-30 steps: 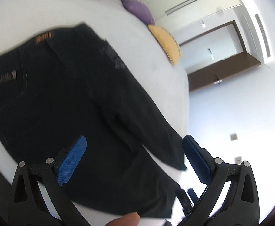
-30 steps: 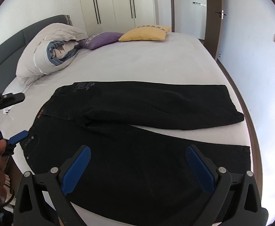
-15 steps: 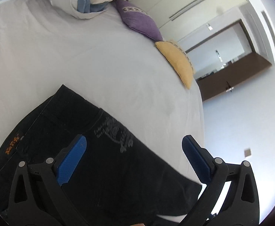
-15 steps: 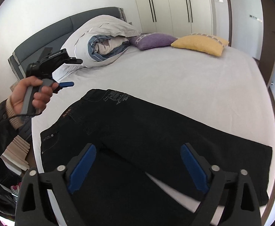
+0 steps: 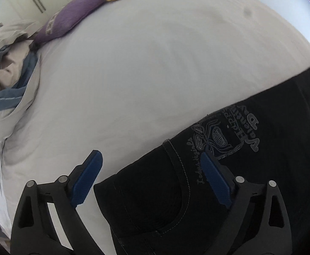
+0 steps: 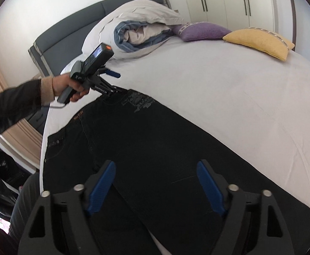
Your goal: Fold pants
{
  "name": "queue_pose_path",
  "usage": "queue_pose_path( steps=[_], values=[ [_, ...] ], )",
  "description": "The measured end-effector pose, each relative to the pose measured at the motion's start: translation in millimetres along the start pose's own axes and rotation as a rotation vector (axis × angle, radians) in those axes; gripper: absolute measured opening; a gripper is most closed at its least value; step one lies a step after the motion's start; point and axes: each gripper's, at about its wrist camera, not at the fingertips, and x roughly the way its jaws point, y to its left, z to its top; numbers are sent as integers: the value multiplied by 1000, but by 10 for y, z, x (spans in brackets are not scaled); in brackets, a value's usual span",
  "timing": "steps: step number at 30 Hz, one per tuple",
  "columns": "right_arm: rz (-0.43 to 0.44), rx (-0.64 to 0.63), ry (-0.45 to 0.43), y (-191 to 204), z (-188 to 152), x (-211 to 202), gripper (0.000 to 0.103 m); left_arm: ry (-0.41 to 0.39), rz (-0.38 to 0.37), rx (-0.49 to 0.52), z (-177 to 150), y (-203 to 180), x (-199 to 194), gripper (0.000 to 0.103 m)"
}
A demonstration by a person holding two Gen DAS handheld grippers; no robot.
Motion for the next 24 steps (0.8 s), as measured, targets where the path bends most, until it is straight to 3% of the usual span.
queue_pose_path(
  steps=[5,7,9,14,18,20,22,24],
  values=[
    [37,-16,7,-27,-17,97,73,56,-44,94,74,-23,277,87],
    [44,-21,8,-28,-15,134,70,93,-67,110,79,-39,405,71],
    [49,-14,8,-52,-9,166,67,126,-75,93,96,15,536,64],
    [60,-14,19,-95,23,231,64,180,-137,28,126,152,797,63],
    [59,-12,32,-159,82,299,59,191,-116,62,177,126,870,63],
    [56,-10,37,-189,145,348,55,185,-126,71,186,106,883,50],
    [46,-21,42,-210,220,399,53,168,-138,81,191,65,862,25],
    [40,-46,54,-225,305,465,49,150,-114,109,187,-13,841,19]
  ],
)
